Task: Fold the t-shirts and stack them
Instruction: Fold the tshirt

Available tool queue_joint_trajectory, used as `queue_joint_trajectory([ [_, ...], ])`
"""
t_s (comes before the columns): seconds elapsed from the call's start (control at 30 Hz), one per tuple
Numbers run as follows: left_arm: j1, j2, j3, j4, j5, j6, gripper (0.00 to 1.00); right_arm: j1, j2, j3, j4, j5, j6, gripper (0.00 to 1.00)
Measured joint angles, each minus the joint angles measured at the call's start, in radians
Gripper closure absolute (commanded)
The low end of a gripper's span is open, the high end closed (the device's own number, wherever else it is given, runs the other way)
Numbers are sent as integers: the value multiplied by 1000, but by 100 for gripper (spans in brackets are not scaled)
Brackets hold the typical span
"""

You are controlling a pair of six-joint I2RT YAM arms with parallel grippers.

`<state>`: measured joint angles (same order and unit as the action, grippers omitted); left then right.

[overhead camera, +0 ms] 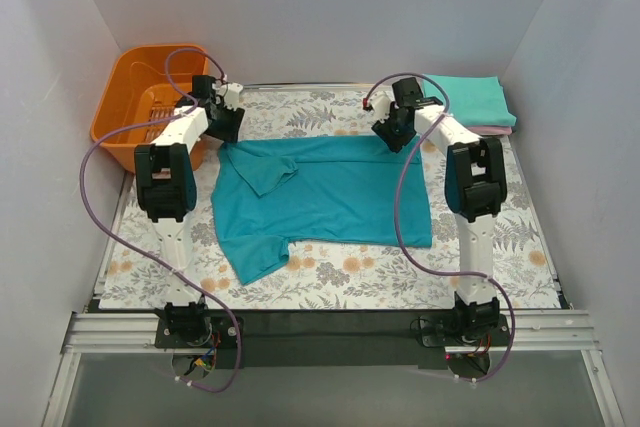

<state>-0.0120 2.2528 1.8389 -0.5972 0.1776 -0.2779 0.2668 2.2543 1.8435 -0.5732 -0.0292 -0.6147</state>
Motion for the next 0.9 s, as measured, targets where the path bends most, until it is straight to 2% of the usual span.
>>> queue_joint_trajectory([
  [0.13, 2, -100, -52, -5, 68, -13, 51, 4, -135, -100, -12, -50, -14, 52],
  [0.23, 3, -257, -178, -8, 147, 7, 50, 4, -285, -211, -23, -98, -42, 45],
  [0.33, 4, -446, -324, -63, 239, 56, 52, 5, -447, -356, -53, -143, -87, 44],
  [0.4, 4, -537, -394, -124, 298, 113, 53, 8, -540, -460, -75, -165, -117, 44],
  [0.5, 4, -661, -544, -221, 362, 224, 54, 12, -646, -624, -116, -187, -162, 50],
  [0.63, 3, -790, -761, -351, 377, 366, 54, 32, -769, -813, -181, -194, -209, 57],
  [0.8, 3, -922, -930, -431, 349, 490, 54, 93, -929, -983, -201, -178, -247, 57],
  [0.9, 2, -961, -998, -419, 322, 518, 54, 114, -961, -1059, -160, -139, -250, 57],
])
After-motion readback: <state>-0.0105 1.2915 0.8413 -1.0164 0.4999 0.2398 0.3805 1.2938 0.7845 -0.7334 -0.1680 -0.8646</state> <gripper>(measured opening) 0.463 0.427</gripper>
